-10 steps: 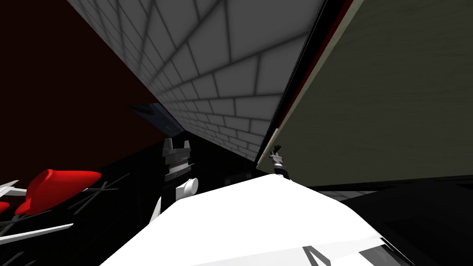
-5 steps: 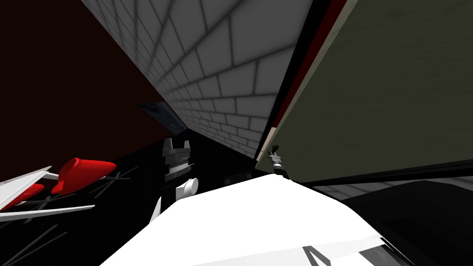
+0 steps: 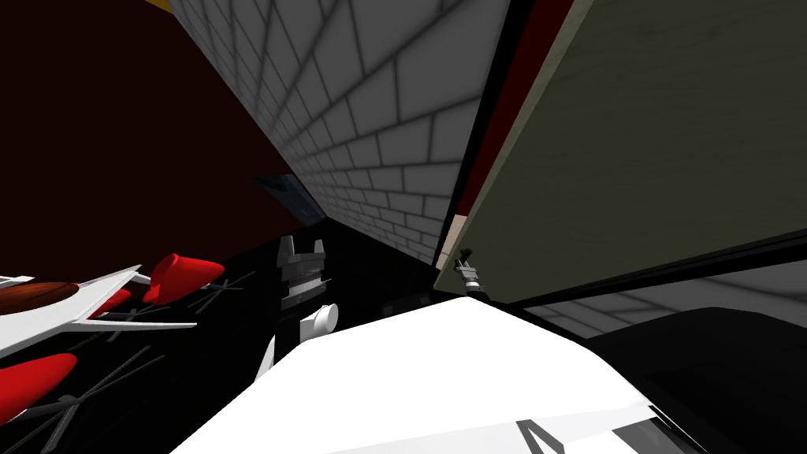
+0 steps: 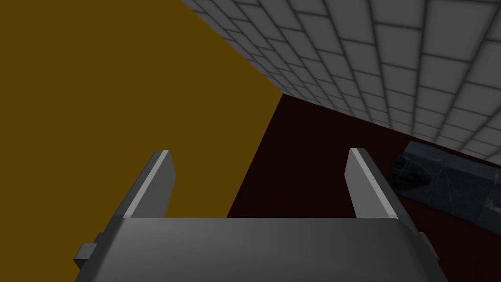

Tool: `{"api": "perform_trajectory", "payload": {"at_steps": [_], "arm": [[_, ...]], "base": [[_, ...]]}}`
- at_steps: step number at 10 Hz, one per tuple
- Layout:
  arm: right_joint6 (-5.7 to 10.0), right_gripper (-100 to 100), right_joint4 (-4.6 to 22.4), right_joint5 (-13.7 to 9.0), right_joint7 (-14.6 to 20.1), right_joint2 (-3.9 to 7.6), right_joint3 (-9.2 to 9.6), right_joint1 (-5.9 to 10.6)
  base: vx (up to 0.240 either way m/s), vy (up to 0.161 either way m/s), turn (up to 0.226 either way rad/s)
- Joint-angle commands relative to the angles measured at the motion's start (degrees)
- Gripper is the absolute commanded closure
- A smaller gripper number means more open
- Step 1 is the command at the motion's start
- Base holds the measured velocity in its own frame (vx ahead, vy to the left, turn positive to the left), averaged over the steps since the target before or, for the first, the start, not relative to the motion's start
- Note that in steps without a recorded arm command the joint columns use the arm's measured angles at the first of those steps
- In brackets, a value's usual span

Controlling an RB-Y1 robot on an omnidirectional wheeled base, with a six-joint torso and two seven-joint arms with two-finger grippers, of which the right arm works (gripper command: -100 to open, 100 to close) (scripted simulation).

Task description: Pull the door open

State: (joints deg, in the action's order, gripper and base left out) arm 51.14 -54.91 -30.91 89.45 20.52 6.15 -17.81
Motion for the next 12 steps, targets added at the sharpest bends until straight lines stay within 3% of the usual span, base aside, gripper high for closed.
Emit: {"api": "perform_trajectory", "payload": {"at_steps": [1, 6, 8, 9, 12], "arm": [[0.00, 100, 0.00, 0.00, 0.00, 0.00, 0.00, 0.00], [2.24, 100, -1.61, 2.86, 2.74, 2.14, 4.46, -2.33], [2.96, 100, -2.11, 3.71, 3.57, 2.82, 5.77, -3.02], [2.57, 100, -2.28, 3.41, 3.22, 2.62, 5.29, -2.83], [4.93, 100, -1.51, 4.68, 5.23, 4.15, 7.25, -3.86]], "base": [[-0.113, 0.009, 0.017], [-0.210, -0.029, 0.062], [-0.232, -0.034, 0.053], [-0.113, -0.006, 0.020], [-0.197, -0.024, 0.123]]}}
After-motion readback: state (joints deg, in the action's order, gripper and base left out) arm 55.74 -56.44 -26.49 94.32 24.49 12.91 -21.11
